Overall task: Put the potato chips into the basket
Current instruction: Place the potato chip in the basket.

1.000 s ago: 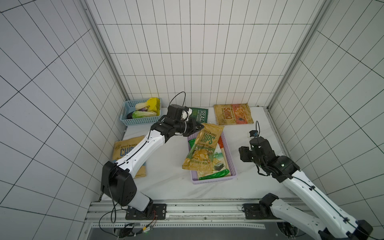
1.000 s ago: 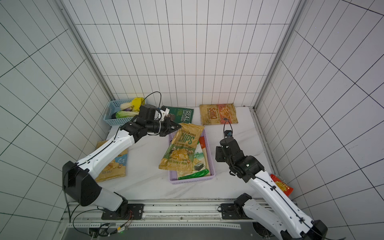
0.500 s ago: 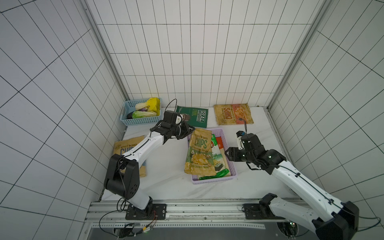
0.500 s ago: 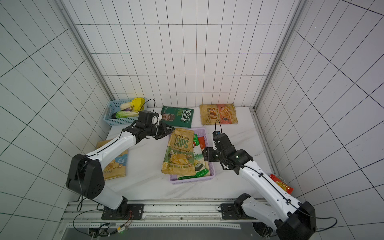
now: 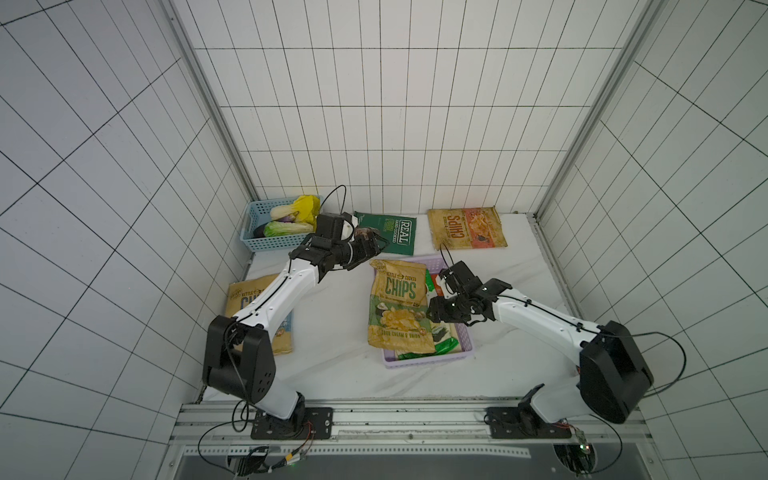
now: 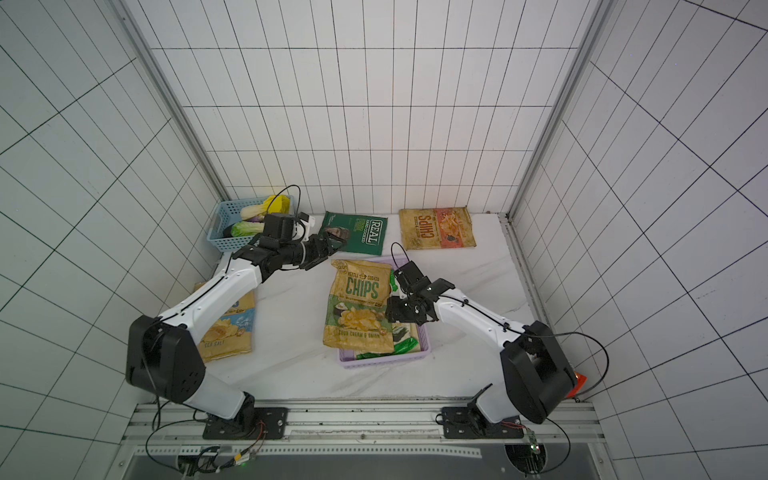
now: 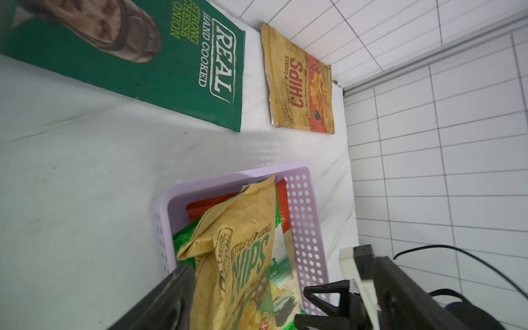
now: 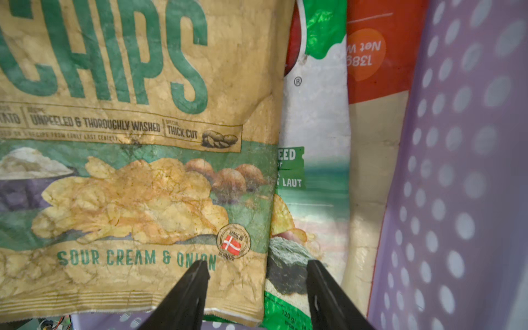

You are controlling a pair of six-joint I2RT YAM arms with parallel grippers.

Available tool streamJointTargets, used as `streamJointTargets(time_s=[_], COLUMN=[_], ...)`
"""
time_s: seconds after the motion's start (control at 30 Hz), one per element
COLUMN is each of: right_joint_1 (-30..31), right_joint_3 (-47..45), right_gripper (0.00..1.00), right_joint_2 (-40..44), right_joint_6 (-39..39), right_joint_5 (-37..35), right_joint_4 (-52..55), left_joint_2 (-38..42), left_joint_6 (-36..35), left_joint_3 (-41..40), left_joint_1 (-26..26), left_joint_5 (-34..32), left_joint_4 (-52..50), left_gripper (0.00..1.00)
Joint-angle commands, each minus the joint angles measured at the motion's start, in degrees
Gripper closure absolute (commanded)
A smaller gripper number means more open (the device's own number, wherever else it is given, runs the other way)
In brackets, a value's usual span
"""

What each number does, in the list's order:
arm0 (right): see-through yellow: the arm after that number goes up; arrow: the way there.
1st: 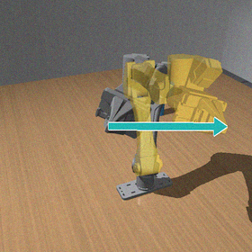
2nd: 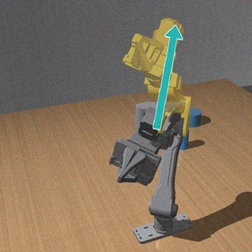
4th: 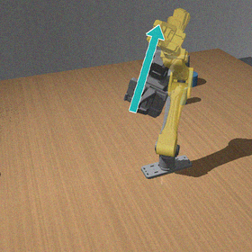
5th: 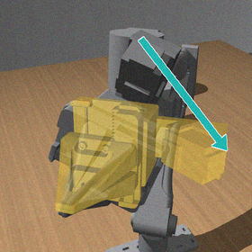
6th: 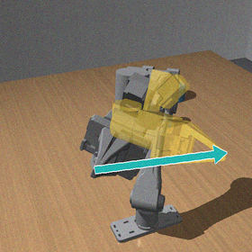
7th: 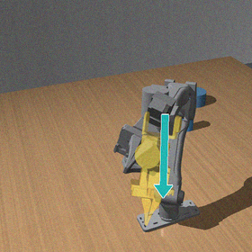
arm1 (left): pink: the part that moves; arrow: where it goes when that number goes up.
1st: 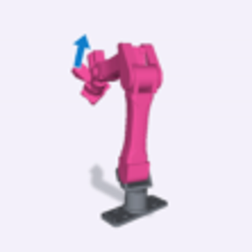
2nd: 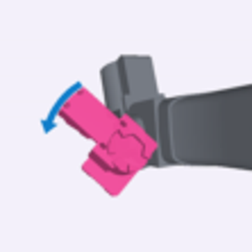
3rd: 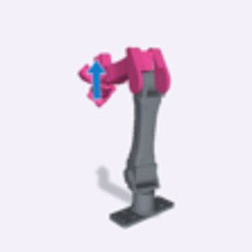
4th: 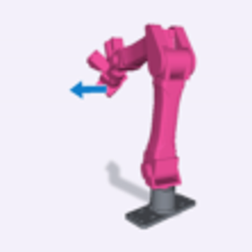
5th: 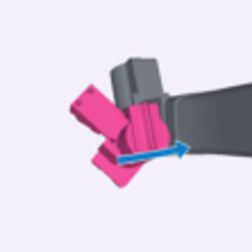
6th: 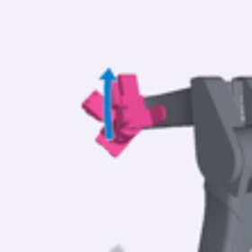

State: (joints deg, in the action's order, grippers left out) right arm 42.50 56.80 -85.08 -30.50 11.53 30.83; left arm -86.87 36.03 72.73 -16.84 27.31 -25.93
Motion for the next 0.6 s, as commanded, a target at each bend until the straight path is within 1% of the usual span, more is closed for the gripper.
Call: streamJointTargets(time_s=[0.0,0.07,0.1,0.17,0.27,0.33,0.43,0.5,0.57], right_joint_1=[0.6,0.6,0.7,0.7,0.7,0.7,0.7,0.6,0.7], right_joint_3=[4.2,5.6,6.3,7.2,7.5,7.9,7.8,7.6,7.6], right_gripper=[0.43,0.44,0.46,0.49,0.5,0.54,0.55,0.61,0.62], right_joint_2=[-3.3,-6.0,-7.6,-9.7,-11.6,-12.6,-14.2,-15.2,-15.9], right_joint_6=[-0.3,-0.2,-0.2,0.0,-0.1,-0.1,-0.1,0.0,-0.4], right_joint_5=[-4.3,-5.1,-5.4,-5.9,-6.1,-6.6,-6.5,-5.3,-4.7], right_joint_4=[0.0,-0.1,-0.1,-0.9,-3.4,-4.1,-5.5,-7.0,-7.9], left_joint_2=[5.2,8.0,9.7,13.3,18.7,21.4,24.2,25.4,26.2], left_joint_6=[-9.1,-12.8,-15.1,-21.0,-31.0,-35.1,-37.3,-36.8,-35.7], left_joint_3=[-0.3,-1.0,-1.1,-2.1,-4.5,-6.7,-10.5,-13.0,-15.2], left_joint_1=[0.7,1.4,2.0,3.2,5.0,5.2,5.2,5.2,5.2], left_joint_5=[-7.2,-11.6,-13.6,-16.0,-14.3,-14.1,-12.9,-13.5,-14.6], left_joint_4=[-2.6,-4.3,-5.6,-7.2,-11.9,-15.7,-20.9,-22.3,-22.3], left_gripper=[0.02,0.02,0.02,0.02,0.02,0.01,0.02,0.02,0.02])
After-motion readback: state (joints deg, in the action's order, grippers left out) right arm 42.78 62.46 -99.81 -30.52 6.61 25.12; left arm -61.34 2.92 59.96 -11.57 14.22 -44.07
